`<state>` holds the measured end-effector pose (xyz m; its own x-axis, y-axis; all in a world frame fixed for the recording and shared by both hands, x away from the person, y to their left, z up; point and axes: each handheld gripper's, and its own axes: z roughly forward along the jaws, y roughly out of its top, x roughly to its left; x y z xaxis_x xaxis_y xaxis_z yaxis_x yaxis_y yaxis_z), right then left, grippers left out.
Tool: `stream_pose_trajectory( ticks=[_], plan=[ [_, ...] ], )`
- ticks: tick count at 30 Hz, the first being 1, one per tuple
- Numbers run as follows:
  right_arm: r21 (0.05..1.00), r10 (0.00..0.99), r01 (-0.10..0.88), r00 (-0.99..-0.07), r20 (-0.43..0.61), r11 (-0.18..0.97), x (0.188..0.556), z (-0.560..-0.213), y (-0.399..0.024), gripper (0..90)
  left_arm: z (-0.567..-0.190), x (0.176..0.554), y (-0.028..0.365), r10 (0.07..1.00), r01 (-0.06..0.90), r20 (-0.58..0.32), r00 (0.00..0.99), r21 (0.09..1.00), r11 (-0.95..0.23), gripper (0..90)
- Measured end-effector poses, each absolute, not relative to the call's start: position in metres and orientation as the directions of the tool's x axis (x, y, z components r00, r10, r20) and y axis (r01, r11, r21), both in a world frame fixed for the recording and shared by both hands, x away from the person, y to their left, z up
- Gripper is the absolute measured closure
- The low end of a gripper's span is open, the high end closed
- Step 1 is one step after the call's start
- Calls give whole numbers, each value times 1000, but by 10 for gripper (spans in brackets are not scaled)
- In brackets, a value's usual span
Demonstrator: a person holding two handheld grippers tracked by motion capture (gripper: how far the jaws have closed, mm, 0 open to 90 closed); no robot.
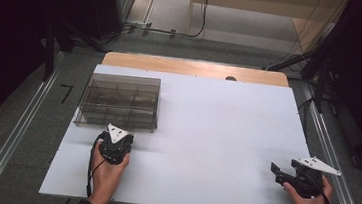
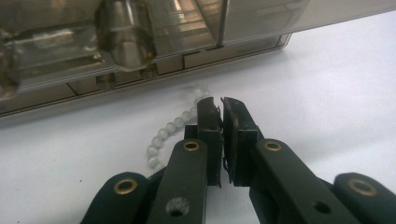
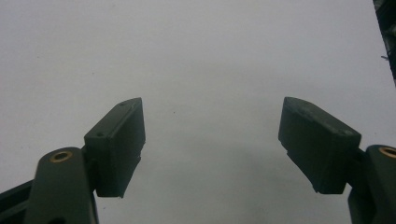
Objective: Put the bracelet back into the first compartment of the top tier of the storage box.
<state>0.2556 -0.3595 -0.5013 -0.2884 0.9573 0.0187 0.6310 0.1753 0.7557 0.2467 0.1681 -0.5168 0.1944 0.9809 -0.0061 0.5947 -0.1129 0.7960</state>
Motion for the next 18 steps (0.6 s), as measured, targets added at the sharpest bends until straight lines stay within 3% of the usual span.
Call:
stream_pose_trajectory(
  ticks=[18],
  plan=[
    [755,957,632,-289,17,177,256,-501,-359,221,-508,237,182,977,591,-81,196,805,-52,872]
  ],
)
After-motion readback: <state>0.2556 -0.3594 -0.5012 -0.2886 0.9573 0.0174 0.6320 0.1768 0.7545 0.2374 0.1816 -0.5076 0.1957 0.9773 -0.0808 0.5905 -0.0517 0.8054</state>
